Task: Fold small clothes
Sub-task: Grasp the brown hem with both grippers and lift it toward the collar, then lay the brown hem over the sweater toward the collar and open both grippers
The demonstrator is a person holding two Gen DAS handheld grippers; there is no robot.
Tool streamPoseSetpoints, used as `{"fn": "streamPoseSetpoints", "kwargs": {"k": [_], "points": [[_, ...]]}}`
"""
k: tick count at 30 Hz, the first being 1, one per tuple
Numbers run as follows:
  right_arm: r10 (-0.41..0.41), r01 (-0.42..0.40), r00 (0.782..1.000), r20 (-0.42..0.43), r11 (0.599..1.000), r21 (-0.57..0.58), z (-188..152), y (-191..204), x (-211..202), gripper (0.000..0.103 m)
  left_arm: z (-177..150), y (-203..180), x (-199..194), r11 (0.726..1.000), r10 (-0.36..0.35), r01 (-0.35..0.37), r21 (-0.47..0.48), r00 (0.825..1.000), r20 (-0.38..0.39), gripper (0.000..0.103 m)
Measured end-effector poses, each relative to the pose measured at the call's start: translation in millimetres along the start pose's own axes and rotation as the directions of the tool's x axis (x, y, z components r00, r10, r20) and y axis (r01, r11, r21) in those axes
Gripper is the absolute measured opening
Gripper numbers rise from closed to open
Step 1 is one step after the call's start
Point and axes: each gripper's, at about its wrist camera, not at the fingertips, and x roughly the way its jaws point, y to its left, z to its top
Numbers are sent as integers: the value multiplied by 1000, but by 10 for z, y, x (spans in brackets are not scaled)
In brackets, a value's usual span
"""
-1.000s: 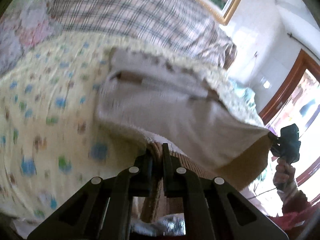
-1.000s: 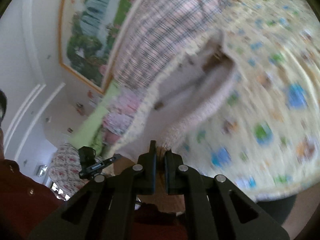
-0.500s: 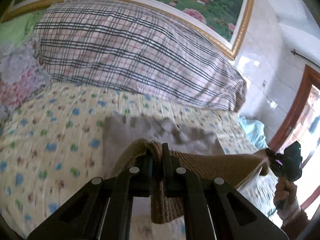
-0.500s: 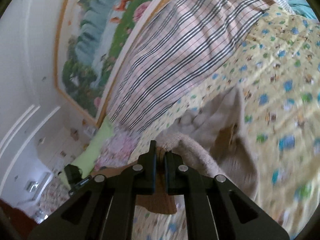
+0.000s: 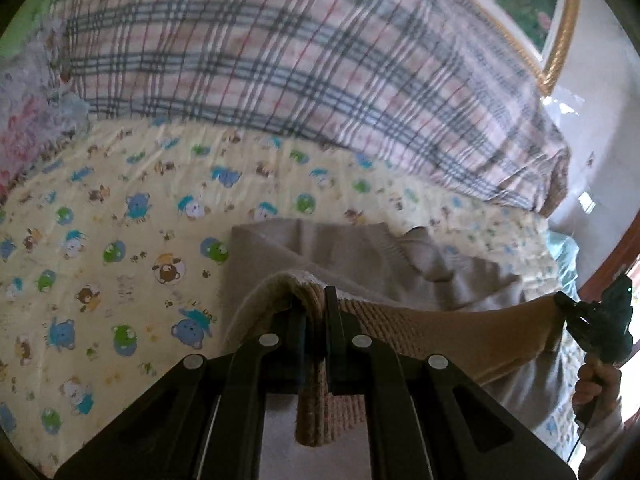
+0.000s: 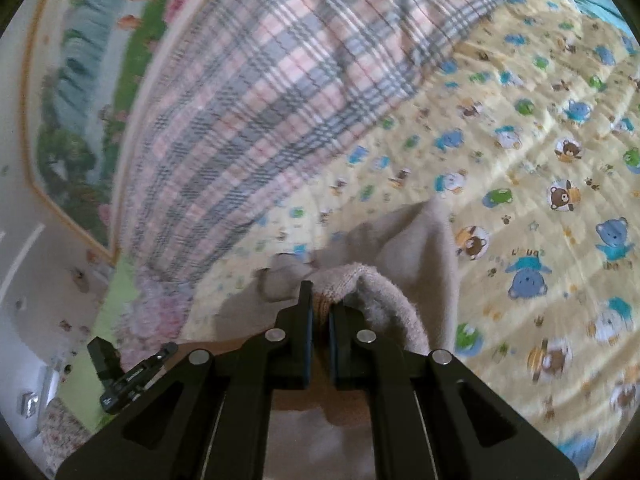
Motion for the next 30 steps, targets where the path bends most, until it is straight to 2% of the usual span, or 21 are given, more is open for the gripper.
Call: {"fn": "streamPoseSetpoints", "kwargs": {"k": [5,11,15,19,23,24,26,27,28,29,30], "points": [[-58,58,998,-23,998,20,46,-164,274,7,25,48,344,999,35,-35,12,999,-35,5],[-107,107,994,-32,994,23,78,-279,444,7,14,73,578,997,69,-67,33,996,-48,5],[-138,138,990,-38,990,-1,79,-273,519,8,7,82,637,997,71,-68,43,996,-56,6],[-122,123,992,-38,992,28,107,-306,527,8,24,90,606,997,68,-66,47,997,-43,10],[-130,131,990,-46,991,22,128,-278,518,9,53,76,569,996,57,-53,72,996,-65,13],[-127,128,991,-42,991,24,131,-274,506,11,56,80,546,996,56,-50,79,995,-80,17],[-122,123,992,-26,992,27,131,-250,457,15,47,115,450,994,78,-71,89,994,-74,35],[-120,120,993,-18,992,24,129,-228,419,18,41,143,396,990,110,-105,91,992,-59,63],[-122,122,993,-12,992,15,126,-204,383,19,36,190,323,985,153,-149,88,988,-33,77],[-130,130,992,-3,992,8,129,-186,347,26,36,255,248,981,179,-177,76,984,-13,77],[-156,156,987,24,988,1,135,-163,280,38,42,301,201,981,183,-182,67,983,-11,75]]}}
